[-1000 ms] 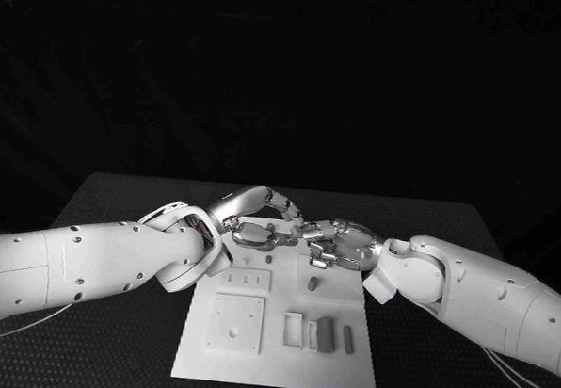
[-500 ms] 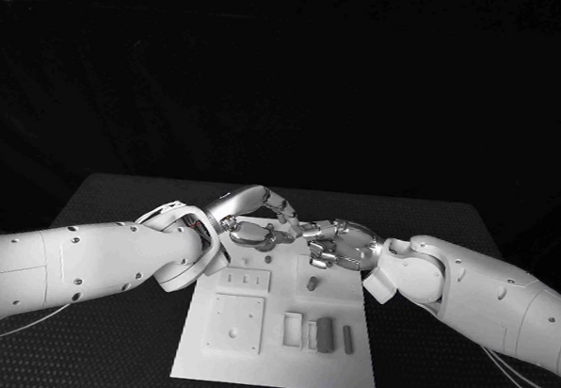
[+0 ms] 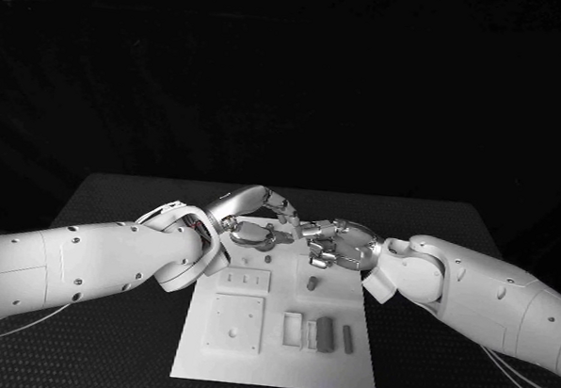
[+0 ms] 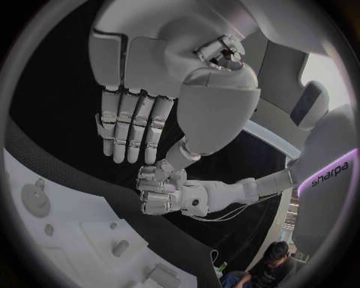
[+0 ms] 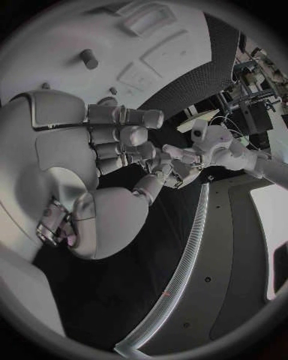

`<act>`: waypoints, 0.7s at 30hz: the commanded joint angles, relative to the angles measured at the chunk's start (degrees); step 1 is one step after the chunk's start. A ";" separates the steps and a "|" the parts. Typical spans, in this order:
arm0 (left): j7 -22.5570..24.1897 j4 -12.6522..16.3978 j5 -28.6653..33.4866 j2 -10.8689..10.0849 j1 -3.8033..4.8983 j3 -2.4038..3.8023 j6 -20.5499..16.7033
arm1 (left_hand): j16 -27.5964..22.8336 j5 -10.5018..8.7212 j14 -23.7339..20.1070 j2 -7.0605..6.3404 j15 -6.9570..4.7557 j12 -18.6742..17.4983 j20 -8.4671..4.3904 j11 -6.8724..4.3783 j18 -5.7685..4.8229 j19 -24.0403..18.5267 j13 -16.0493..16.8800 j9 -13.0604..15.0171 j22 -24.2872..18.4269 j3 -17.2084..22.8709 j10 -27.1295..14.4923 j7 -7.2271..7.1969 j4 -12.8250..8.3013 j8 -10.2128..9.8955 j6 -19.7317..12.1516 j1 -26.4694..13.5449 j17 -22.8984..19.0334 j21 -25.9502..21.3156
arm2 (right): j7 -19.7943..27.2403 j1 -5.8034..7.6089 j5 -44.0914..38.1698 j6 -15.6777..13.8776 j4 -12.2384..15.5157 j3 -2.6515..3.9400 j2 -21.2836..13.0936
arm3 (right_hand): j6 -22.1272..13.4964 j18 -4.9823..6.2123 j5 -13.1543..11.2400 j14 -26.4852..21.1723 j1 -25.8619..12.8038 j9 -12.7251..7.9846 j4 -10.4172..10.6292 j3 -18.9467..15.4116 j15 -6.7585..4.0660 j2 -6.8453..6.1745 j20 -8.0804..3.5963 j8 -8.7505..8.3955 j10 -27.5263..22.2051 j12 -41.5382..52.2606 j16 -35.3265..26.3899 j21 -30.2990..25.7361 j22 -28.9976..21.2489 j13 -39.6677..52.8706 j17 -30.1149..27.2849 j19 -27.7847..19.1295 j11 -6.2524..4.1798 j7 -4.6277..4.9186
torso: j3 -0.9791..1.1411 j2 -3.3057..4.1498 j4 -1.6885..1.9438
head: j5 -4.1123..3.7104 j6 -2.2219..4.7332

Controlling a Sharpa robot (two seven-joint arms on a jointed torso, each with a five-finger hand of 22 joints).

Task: Assemble the parts on the task board

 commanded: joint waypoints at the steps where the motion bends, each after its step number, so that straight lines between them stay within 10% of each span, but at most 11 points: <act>1: 0.06 0.17 0.03 0.10 0.04 0.04 0.32 | -0.27 0.25 0.30 -0.48 0.07 -0.19 0.10 0.12 -0.88 0.34 -0.09 -0.08 -0.09 0.00 0.19 -0.01 -0.50 -0.42 -0.58 0.01 -0.08 -0.17 | 0.17 -0.02 -0.18 0.35 0.09 0.02 0.01 | 0.40 0.64 0.23 -0.07 -0.79 -0.09 0.02 -0.37 -0.28 -0.08 -0.05 -0.33 -0.03 0.23 0.32 0.25 1.05 -0.09 -0.07 -0.23 -0.15 0.91 | -0.02 0.01 0.00 | -0.02 -0.07; 12: -0.07 0.21 0.29 0.09 0.05 0.04 0.46 | -0.37 0.25 0.30 -0.61 0.08 -0.28 0.11 0.17 -0.88 0.38 -0.25 -0.22 -0.22 0.01 0.10 -0.06 -0.63 -0.71 -1.13 0.12 -0.11 -0.24 | 0.30 -0.02 -0.56 0.07 0.28 0.02 -0.02 | -0.97 0.64 0.27 -0.31 -1.61 -0.33 0.58 -0.89 0.18 -1.27 -0.06 -1.19 -0.52 0.46 0.37 0.13 0.97 -0.53 -0.24 -0.42 0.33 1.42 | -0.01 0.02 0.01 | -0.04 -0.12; 18: -0.09 0.10 0.87 0.09 0.05 0.04 0.56 | -0.38 0.24 0.32 -0.56 0.09 -0.28 0.13 0.18 -0.88 0.40 -0.28 -0.22 -0.25 -0.01 0.10 -0.08 -0.57 -0.72 -1.16 0.05 -0.11 -0.25 | 1.62 -0.02 -3.59 -2.50 0.31 0.02 0.03 | 3.13 0.64 0.34 0.60 3.54 0.94 -2.20 1.95 -0.94 3.45 -0.56 1.19 0.88 1.32 0.84 0.77 1.11 -1.15 -0.44 0.33 -0.96 -0.01 | 0.02 0.01 -0.01 | -0.05 -0.18; 21: -0.26 -0.15 1.07 0.00 0.05 0.04 0.59 | -0.39 0.24 0.33 -0.57 0.09 -0.28 0.14 0.18 -0.88 0.40 -0.30 -0.23 -0.27 -0.04 0.11 -0.08 -0.54 -0.73 -1.18 -0.01 -0.12 -0.26 | 1.23 -0.02 -3.57 -2.98 0.14 0.02 -0.07 | 3.37 0.64 0.29 0.83 3.94 1.26 -2.23 2.27 -1.32 3.74 -0.52 1.46 1.21 1.28 0.76 0.88 1.08 -1.50 -0.59 0.47 -1.26 -0.28 | 0.01 0.00 0.02 | -0.05 -0.25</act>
